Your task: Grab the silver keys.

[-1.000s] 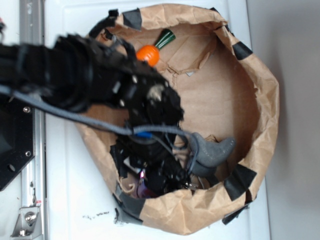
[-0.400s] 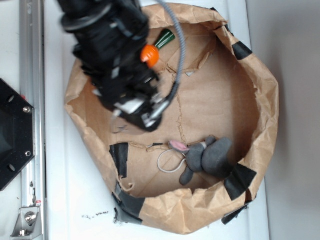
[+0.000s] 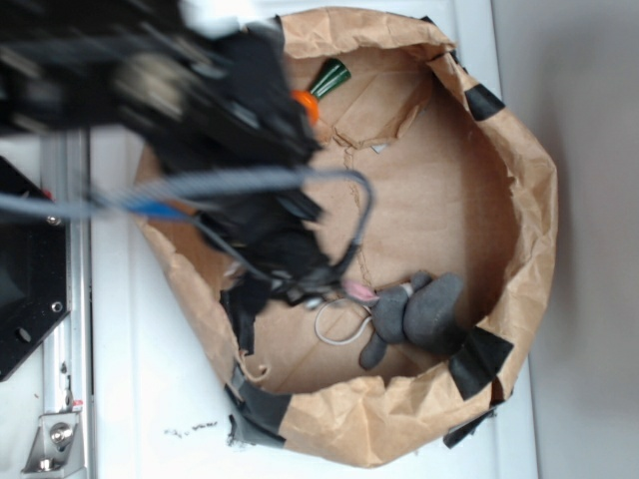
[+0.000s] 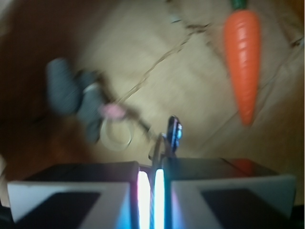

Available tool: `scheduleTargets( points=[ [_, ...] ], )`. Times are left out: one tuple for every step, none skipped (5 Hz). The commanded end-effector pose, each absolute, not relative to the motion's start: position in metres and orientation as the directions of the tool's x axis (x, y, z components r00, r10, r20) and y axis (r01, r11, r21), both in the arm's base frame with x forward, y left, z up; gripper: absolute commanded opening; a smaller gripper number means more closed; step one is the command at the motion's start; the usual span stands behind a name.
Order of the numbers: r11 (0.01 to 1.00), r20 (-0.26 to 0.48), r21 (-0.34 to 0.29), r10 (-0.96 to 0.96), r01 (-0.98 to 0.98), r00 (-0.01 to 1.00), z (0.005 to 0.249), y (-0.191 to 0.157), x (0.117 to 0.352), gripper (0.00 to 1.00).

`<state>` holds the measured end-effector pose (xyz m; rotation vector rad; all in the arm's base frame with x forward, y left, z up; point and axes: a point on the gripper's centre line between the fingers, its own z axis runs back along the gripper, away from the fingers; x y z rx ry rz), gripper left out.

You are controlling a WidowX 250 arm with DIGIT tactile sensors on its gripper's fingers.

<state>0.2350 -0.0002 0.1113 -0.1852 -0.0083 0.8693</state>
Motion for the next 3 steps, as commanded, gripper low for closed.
scheduleTargets(
  points=[
    [0.600, -0.001, -0.192, 0.791, -0.777, 0.611, 0.1246, 0.0004, 0.2526, 0.00],
    [0.617, 0.014, -0.215, 0.777, -0.757, 0.630, 0.1259, -0.0006, 0.2506, 0.00],
    [0.631, 0.062, -0.193, 0.772, -0.752, 0.632, 0.1177, -0.0062, 0.2523, 0.00]
  ],
)
